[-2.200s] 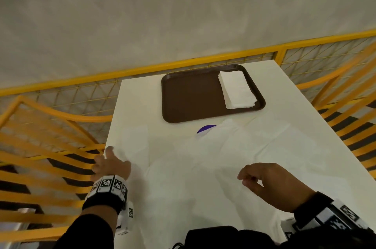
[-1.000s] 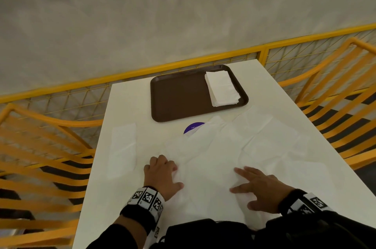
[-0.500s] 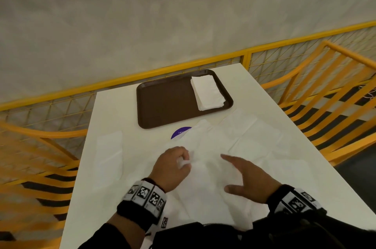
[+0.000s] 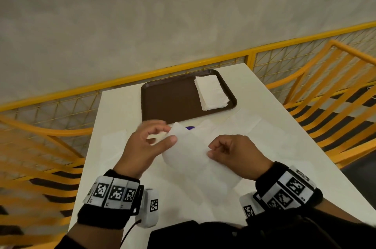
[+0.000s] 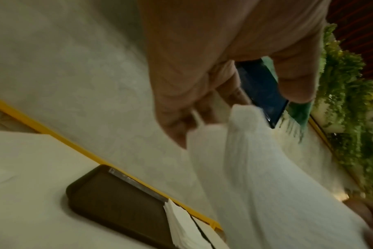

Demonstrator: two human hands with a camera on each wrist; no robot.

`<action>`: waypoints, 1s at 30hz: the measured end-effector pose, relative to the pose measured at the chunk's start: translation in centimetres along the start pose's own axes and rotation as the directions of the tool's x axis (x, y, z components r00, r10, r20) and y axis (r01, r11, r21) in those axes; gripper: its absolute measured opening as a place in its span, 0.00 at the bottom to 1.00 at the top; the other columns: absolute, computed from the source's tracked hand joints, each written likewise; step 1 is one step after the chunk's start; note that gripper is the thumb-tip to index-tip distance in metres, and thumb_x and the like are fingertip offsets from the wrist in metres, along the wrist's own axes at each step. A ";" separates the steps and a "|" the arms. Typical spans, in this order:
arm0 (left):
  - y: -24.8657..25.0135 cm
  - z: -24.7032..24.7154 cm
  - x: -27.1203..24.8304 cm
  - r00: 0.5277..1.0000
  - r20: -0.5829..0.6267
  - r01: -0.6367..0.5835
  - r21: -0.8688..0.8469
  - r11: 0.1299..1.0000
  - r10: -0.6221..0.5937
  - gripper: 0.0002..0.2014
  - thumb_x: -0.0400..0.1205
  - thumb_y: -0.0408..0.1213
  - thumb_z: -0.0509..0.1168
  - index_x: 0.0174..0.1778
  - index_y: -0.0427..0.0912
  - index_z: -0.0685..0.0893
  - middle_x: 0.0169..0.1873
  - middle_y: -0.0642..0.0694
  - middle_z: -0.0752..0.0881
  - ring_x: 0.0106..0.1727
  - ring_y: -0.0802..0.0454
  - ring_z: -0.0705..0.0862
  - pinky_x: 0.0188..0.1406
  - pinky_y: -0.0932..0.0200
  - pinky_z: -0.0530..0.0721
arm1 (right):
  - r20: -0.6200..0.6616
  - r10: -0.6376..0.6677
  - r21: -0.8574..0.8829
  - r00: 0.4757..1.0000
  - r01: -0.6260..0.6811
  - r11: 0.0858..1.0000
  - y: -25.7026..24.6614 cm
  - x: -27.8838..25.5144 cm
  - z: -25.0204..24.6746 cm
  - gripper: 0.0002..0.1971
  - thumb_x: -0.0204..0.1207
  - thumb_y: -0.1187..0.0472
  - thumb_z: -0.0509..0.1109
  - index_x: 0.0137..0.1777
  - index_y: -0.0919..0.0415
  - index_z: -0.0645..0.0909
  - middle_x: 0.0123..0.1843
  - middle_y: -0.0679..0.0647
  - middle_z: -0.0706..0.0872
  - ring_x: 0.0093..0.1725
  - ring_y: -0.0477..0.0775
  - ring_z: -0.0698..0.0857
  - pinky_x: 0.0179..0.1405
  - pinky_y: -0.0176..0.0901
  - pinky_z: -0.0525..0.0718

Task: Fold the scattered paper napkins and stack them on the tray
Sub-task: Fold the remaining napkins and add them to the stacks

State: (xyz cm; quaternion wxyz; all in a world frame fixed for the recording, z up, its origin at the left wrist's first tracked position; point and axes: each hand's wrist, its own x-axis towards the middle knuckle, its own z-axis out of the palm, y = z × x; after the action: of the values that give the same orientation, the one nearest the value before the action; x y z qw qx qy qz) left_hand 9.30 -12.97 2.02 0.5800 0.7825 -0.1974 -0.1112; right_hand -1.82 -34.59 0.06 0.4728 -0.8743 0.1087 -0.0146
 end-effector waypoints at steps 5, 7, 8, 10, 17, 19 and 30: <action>-0.1 1.3 -1.6 0.992 0.062 0.084 0.333 0.939 -0.111 0.16 0.70 0.60 0.69 0.35 0.50 0.82 0.35 0.54 0.87 0.36 0.56 0.83 0.40 0.61 0.79 | -0.136 -0.184 -0.195 0.974 0.156 0.968 -1.4 -0.5 1.0 0.10 0.72 0.52 0.74 0.35 0.54 0.79 0.31 0.44 0.83 0.34 0.47 0.81 0.33 0.31 0.75; -0.4 2.1 -2.3 0.888 0.371 0.217 0.182 0.959 -0.271 0.22 0.67 0.65 0.64 0.45 0.52 0.86 0.45 0.52 0.90 0.45 0.53 0.88 0.48 0.60 0.83 | -0.082 -0.295 -0.244 0.952 0.268 0.932 -1.8 -0.5 2.2 0.08 0.72 0.55 0.73 0.36 0.55 0.79 0.35 0.45 0.83 0.32 0.45 0.80 0.36 0.35 0.76; -0.9 2.5 -2.5 0.845 0.447 0.276 0.106 0.955 -0.294 0.23 0.70 0.64 0.63 0.49 0.51 0.85 0.49 0.50 0.90 0.49 0.52 0.88 0.51 0.59 0.84 | -0.027 -0.351 -0.246 0.936 0.334 0.910 -2.0 -0.5 2.9 0.06 0.73 0.56 0.72 0.37 0.56 0.80 0.37 0.47 0.84 0.34 0.44 0.80 0.38 0.38 0.78; -1.9 3.0 -2.6 0.863 0.401 0.347 -0.032 0.937 -0.306 0.18 0.80 0.53 0.61 0.50 0.42 0.84 0.49 0.45 0.89 0.50 0.47 0.87 0.55 0.53 0.85 | 0.119 -0.416 -0.228 0.902 0.432 0.873 -1.9 -0.5 4.3 0.02 0.73 0.59 0.71 0.43 0.56 0.83 0.48 0.49 0.87 0.44 0.45 0.83 0.46 0.41 0.82; -7.1 -1.7 0.0 0.908 -0.184 0.399 0.111 0.910 -0.376 0.09 0.83 0.37 0.61 0.48 0.40 0.86 0.49 0.39 0.89 0.52 0.37 0.86 0.56 0.42 0.85 | 0.318 -0.330 -0.258 0.889 0.416 0.872 0.1 -0.5 4.8 0.14 0.78 0.47 0.65 0.63 0.44 0.81 0.65 0.39 0.83 0.64 0.41 0.79 0.68 0.36 0.73; -9.0 -5.0 1.6 0.866 -0.346 0.455 0.250 0.855 -0.360 0.09 0.83 0.38 0.61 0.47 0.38 0.84 0.48 0.37 0.87 0.52 0.37 0.85 0.57 0.44 0.83 | 0.312 -0.293 -0.258 0.904 0.377 0.889 0.9 -0.5 4.2 0.13 0.78 0.46 0.64 0.60 0.43 0.82 0.56 0.39 0.86 0.55 0.39 0.81 0.60 0.35 0.77; -17.4 -14.7 7.3 0.749 -0.423 0.662 0.431 0.613 -0.510 0.21 0.84 0.39 0.60 0.71 0.34 0.74 0.64 0.32 0.82 0.66 0.33 0.78 0.67 0.46 0.73 | 0.293 -0.094 -0.259 0.951 0.174 0.950 4.7 -1.3 2.7 0.08 0.77 0.50 0.67 0.53 0.42 0.84 0.41 0.32 0.84 0.49 0.37 0.83 0.49 0.29 0.79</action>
State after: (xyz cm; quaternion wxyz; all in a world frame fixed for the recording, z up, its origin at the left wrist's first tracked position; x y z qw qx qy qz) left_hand 24.92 0.92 -9.71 0.2767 0.9437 0.1259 -0.1308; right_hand -3.58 -34.60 -5.23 0.3519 -0.9314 -0.0179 0.0912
